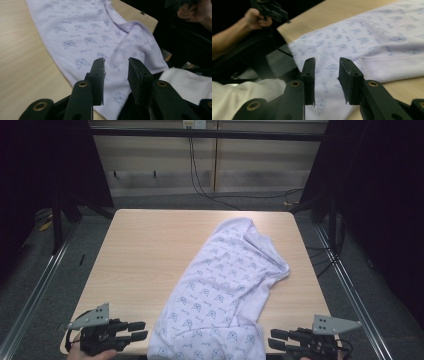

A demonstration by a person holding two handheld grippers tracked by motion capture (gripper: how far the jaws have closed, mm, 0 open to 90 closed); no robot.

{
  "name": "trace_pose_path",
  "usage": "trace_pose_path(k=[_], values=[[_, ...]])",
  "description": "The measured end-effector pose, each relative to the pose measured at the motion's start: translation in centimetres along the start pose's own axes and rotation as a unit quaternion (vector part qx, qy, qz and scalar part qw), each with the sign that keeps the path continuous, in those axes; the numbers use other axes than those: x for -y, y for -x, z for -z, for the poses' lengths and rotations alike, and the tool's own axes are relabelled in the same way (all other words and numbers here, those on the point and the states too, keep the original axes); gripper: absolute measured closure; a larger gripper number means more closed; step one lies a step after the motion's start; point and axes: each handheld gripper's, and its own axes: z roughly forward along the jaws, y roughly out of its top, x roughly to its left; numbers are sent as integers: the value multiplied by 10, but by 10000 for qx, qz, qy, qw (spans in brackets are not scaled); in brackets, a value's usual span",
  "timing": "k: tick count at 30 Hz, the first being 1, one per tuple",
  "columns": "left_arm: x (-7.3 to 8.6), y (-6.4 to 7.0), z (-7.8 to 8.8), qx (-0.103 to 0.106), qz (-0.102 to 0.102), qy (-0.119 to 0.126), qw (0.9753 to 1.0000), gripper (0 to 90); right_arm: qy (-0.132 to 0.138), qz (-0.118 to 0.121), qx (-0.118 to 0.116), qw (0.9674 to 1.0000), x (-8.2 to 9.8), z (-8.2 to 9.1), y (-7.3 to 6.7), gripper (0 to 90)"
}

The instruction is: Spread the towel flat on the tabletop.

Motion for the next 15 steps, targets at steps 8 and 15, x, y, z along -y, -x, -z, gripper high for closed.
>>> trace_pose_path(k=[8,15], values=[[-34,-62,-91,-282,130,-802,9963,791,-968,32,385,9946,-14,-70,48,596],[-44,-74,-149,-713,-117,-1054,9918,692,-1542,11,375,9873,-17,-116,64,587]])
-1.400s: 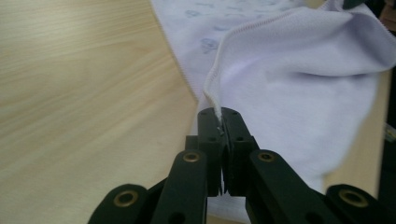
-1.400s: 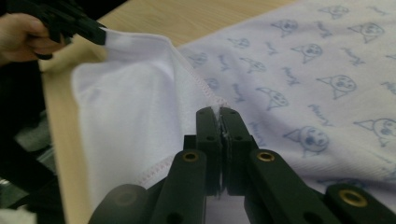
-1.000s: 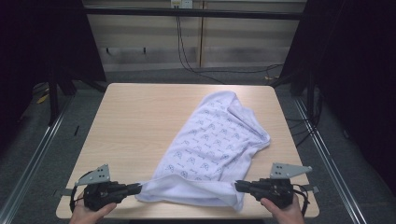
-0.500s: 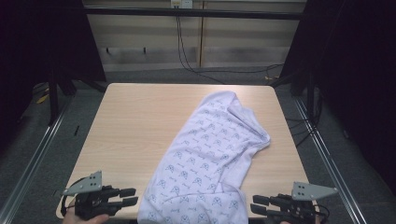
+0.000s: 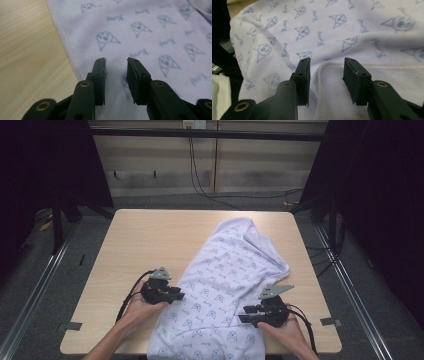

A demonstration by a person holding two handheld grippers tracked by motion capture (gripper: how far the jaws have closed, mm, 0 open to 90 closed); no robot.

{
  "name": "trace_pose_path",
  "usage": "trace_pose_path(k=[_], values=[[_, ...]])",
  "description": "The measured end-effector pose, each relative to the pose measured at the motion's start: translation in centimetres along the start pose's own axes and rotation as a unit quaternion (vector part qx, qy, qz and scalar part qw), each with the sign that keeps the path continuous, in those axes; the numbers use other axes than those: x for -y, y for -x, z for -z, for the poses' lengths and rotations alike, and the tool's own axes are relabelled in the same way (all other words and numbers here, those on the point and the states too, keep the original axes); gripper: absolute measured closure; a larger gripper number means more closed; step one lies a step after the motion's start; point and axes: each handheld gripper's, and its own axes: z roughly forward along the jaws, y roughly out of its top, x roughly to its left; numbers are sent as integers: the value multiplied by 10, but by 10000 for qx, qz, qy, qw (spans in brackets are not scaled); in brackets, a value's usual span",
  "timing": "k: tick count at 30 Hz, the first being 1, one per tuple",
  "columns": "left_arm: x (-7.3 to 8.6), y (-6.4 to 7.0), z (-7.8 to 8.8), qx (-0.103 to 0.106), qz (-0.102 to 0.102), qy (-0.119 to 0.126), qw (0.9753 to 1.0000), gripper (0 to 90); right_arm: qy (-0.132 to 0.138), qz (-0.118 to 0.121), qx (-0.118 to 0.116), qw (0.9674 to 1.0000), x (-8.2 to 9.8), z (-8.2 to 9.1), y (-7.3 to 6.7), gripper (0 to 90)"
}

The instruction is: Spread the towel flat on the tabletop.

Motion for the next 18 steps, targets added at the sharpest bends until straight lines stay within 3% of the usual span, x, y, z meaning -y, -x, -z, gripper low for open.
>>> trace_pose_path(k=[1,3,6,9,15,18], values=[[-1,1,-1,-50,-67,-29,10000,696,-109,11,3,9999,0,-4,0,607],[1,4,3,-156,-184,-111,9996,743,-194,117,120,9997,4,-4,-4,743],[13,6,14,-242,-237,-100,9994,777,177,44,174,9997,8,16,-6,872],[24,9,27,-260,-122,-156,9995,789,599,-113,245,9978,18,42,-5,885],[46,22,51,-288,-55,-248,9993,788,730,-376,487,9954,47,70,-14,882],[59,30,62,-136,52,-272,9995,788,780,-510,608,9938,59,82,-20,876]])
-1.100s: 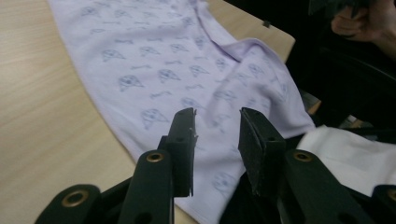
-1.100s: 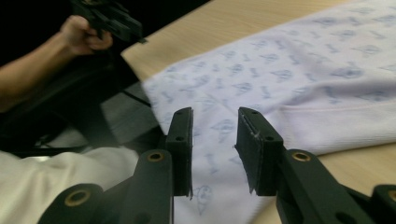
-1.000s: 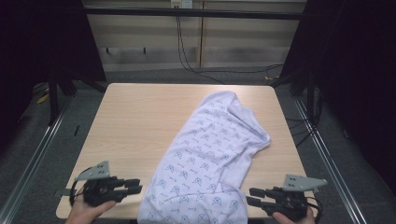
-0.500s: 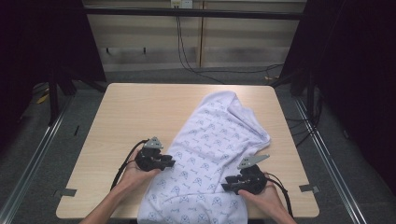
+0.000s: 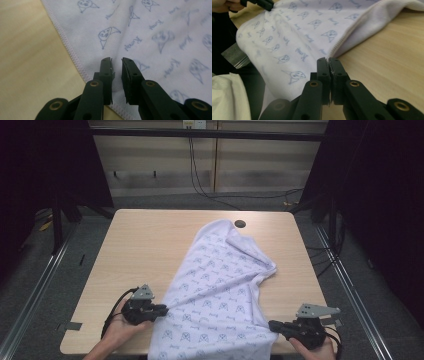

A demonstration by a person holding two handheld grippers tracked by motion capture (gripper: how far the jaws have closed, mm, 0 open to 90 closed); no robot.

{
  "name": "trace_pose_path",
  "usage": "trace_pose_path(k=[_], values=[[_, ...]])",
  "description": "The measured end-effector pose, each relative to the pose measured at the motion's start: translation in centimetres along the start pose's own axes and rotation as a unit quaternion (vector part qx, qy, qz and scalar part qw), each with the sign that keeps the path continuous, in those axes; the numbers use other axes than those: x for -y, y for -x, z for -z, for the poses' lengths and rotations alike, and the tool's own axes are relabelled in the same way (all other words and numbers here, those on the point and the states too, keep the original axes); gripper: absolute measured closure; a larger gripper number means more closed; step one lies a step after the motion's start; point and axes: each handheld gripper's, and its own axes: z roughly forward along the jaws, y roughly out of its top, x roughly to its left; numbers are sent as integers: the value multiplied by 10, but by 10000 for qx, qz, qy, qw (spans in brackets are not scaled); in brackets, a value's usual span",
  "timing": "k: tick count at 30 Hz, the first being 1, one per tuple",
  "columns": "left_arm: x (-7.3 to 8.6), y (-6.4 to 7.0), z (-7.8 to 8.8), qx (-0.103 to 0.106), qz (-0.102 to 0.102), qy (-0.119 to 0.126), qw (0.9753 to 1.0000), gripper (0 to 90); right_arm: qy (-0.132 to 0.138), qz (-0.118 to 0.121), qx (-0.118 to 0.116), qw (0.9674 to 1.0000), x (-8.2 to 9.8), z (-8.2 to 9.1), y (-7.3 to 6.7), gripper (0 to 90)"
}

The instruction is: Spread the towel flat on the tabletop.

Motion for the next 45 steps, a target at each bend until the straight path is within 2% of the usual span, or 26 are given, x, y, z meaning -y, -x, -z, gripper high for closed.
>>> trace_pose_path(k=[2,3,4,6,7,10,12,13,14,15,16,17,19,20,21,24,25,26,27,28,34,36,37,41,43,45], values=[[8,6,7,166,118,-35,9998,788,10,-14,55,10000,5,7,-3,871],[12,10,10,212,81,-74,9997,788,-76,51,156,9998,8,10,-8,849],[19,16,15,465,185,-156,9986,788,-145,49,163,9998,9,11,-10,827],[24,19,20,664,153,-266,9973,787,-208,-3,283,9994,11,13,-12,777],[24,20,21,745,95,-295,9967,775,-191,25,240,9995,11,12,-11,753],[19,24,18,785,-1,-345,9963,740,-184,-44,291,9994,7,8,-10,685],[10,23,14,804,-79,-165,9966,716,-266,93,289,9992,-1,-4,-9,647],[-3,16,8,709,-44,46,9975,710,-306,195,203,9991,-10,-19,-7,639],[-3,16,8,709,-44,46,9975,718,-306,195,203,9991,-10,-19,-7,639],[-17,4,1,509,4,244,9984,729,-299,288,155,9990,-23,-36,-3,632],[-17,4,1,509,4,244,9984,733,-306,352,152,9988,-30,-44,-1,629],[-30,-12,-9,339,178,323,9987,742,-302,380,176,9987,-37,-53,2,624],[-40,-26,-21,109,285,381,9988,749,-376,489,271,9977,-49,-71,9,624],[-40,-26,-21,109,285,381,9988,749,-423,523,342,9971,-54,-80,13,619],[-48,-36,-32,-107,368,350,9987,745,-481,474,403,9969,-58,-89,16,611],[-49,-42,-41,-208,445,253,9985,752,-600,551,486,9955,-62,-103,21,614],[-46,-43,-38,-155,431,247,9986,753,-764,691,726,9920,-64,-112,23,735],[-46,-43,-38,-155,431,247,9986,754,-764,691,726,9920,-64,-112,23,735],[-44,-41,-35,-198,355,188,9990,754,-694,580,758,9930,-63,-110,25,871],[-38,-38,-30,-238,274,190,9992,753,-610,542,803,9934,-63,-106,26,881],[-22,-30,-18,-224,292,214,9991,757,-305,120,1046,9940,-45,-66,40,886],[-20,-29,-16,-164,334,235,9990,756,-330,14,1066,9938,-41,-61,43,885],[-17,-26,-14,-65,383,204,9990,756,-316,-127,1068,9937,-32,-51,47,880],[-14,-15,-13,47,260,126,9996,755,-343,-317,986,9940,-23,-39,46,849],[-10,-2,-10,153,159,20,9998,749,-597,-394,1006,9924,-13,-31,40,843],[-7,4,-7,266,86,-63,9996,740,-646,-419,959,9924,-8,-27,36,808]])
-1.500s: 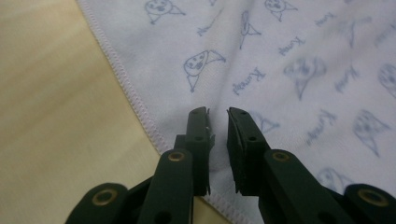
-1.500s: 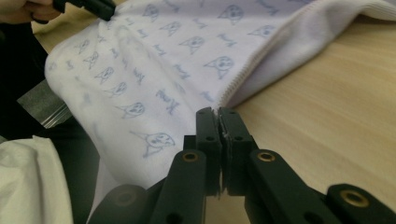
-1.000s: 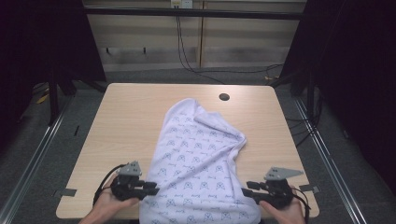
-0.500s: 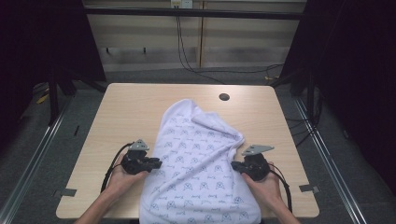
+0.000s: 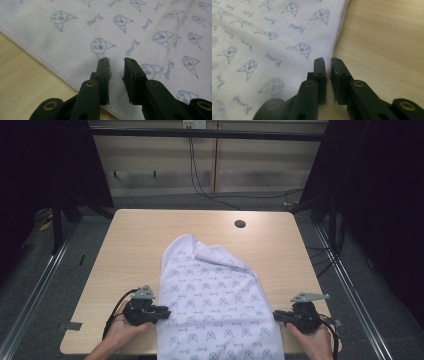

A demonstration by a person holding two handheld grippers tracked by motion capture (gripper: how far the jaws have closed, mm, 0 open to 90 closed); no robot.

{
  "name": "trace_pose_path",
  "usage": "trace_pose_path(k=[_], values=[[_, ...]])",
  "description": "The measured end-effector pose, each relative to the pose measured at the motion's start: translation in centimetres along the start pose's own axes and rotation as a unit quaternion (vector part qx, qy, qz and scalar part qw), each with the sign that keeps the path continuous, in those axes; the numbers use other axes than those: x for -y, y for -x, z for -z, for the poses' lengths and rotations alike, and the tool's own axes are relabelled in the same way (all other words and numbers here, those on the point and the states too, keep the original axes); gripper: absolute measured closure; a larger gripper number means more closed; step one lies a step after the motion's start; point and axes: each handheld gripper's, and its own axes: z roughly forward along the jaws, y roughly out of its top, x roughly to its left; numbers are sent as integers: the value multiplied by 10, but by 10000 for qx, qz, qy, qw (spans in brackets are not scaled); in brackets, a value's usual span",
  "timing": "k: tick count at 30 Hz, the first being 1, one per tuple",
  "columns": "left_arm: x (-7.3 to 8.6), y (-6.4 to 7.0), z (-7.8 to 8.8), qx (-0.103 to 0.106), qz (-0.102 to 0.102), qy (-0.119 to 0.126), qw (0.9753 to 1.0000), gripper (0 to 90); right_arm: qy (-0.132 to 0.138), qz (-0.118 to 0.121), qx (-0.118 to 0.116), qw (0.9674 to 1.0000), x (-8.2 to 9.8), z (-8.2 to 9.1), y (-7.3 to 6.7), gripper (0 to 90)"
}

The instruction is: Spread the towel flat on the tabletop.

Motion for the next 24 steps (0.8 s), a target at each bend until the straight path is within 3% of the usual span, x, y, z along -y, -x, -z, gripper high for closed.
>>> trace_pose_path(k=[1,2,4,6,7,10,11,12,13,14,15,16,17,18,21,22,24], values=[[0,0,0,0,0,0,10000,732,0,0,0,10000,0,0,0,808],[2,2,1,119,-14,-8,9999,731,253,78,-107,9996,0,6,-2,772],[-1,0,1,92,-4,13,10000,782,522,180,-177,9983,-8,7,-1,749],[-8,-8,2,62,48,164,9998,860,612,363,-380,9967,-20,-2,0,735],[-8,-8,2,62,48,164,9998,900,603,395,-425,9965,-26,-9,1,734],[-23,-25,-3,-168,202,299,9992,900,514,653,-555,9950,-48,-34,0,706],[-23,-25,-3,-168,202,299,9992,900,514,653,-555,9950,-48,-34,0,706],[-29,-34,-6,-265,339,407,9982,868,419,769,-613,9943,-64,-51,-4,672],[-31,-39,-6,-309,353,460,9978,846,427,903,-632,9930,-72,-59,-6,660],[-33,-42,-8,-481,369,450,9971,824,390,971,-585,9928,-79,-67,-8,638],[-33,-42,-8,-481,369,450,9971,784,360,1002,-649,9922,-85,-75,-9,624],[-34,-51,-11,-729,532,447,9949,746,328,1068,-649,9916,-91,-82,-11,613],[-34,-51,-11,-729,532,447,9949,732,328,1068,-649,9916,-91,-82,-11,613],[-30,-56,-16,-807,459,394,9949,728,220,1243,-506,9907,-100,-95,-12,588],[-28,-54,-15,-898,336,369,9947,847,220,1232,-531,9907,-105,-102,-10,580],[-27,-51,-15,-964,210,336,9945,882,148,1325,-431,9901,-105,-109,-8,564],[-27,-49,-15,-1002,157,307,9944,892,177,1362,-360,9899,-102,-111,-8,569]])
